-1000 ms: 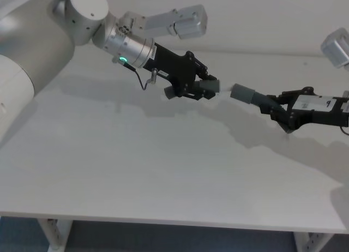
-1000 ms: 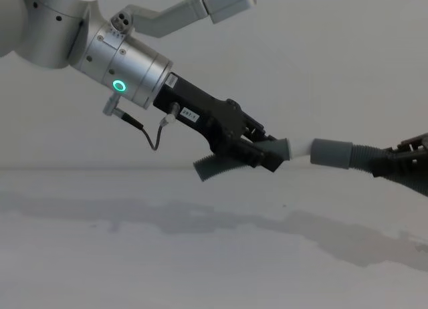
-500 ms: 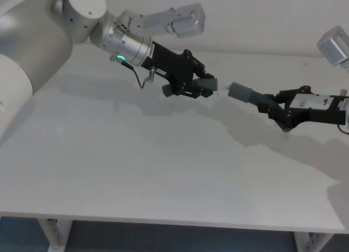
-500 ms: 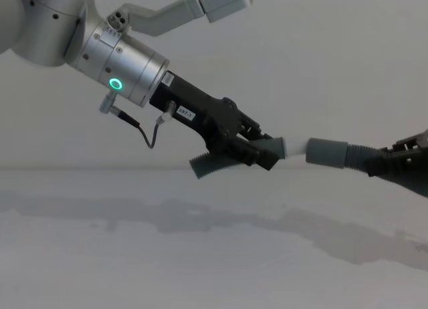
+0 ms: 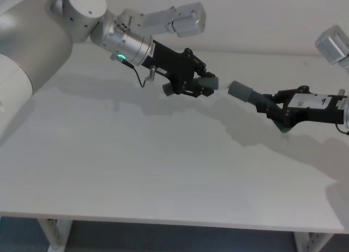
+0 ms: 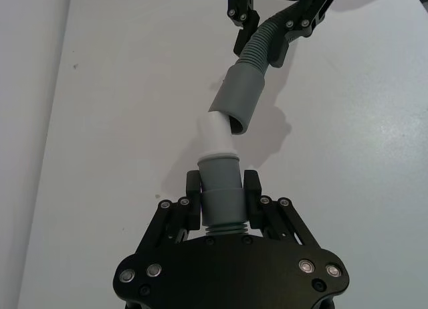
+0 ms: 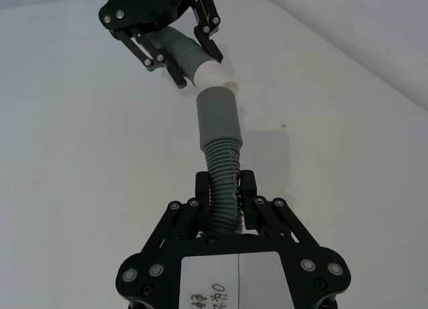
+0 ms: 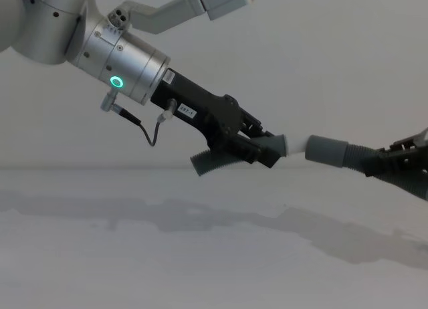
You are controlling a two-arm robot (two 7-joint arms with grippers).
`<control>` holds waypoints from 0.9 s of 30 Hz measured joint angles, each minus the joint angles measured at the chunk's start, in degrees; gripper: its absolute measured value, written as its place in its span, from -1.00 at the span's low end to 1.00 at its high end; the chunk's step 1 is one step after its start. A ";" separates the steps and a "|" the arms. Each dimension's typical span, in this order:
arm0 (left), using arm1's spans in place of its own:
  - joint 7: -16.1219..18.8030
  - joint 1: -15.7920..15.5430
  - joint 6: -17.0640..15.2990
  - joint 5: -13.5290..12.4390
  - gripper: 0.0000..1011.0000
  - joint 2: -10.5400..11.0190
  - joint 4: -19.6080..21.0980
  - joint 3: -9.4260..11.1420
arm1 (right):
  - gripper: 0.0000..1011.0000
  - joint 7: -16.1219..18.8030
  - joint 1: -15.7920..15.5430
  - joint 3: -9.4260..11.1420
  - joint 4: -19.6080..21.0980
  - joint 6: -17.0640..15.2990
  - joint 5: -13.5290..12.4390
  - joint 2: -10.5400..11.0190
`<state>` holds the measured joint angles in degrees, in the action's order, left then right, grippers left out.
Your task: Use both hands to pick up one end of the pipe from the table, align the ends, and insert them.
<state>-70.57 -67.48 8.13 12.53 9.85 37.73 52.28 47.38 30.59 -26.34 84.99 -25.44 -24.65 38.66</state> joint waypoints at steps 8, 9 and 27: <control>0.41 0.49 -1.18 -0.23 -0.26 0.78 2.00 0.39 | -0.48 -0.28 0.06 -0.11 0.20 -0.35 -0.69 0.00; 0.56 0.58 -1.54 -0.31 -0.26 0.96 2.45 0.52 | -0.49 -0.33 0.07 -0.12 0.24 -0.40 -0.80 0.02; 2.23 1.62 -5.02 -1.28 -0.26 3.47 7.97 2.02 | -0.49 -0.98 0.04 -0.28 0.77 -0.91 -2.13 0.35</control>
<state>-68.34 -65.86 3.11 11.25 13.32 45.69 54.30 46.40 30.63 -26.62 85.77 -26.35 -26.78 39.02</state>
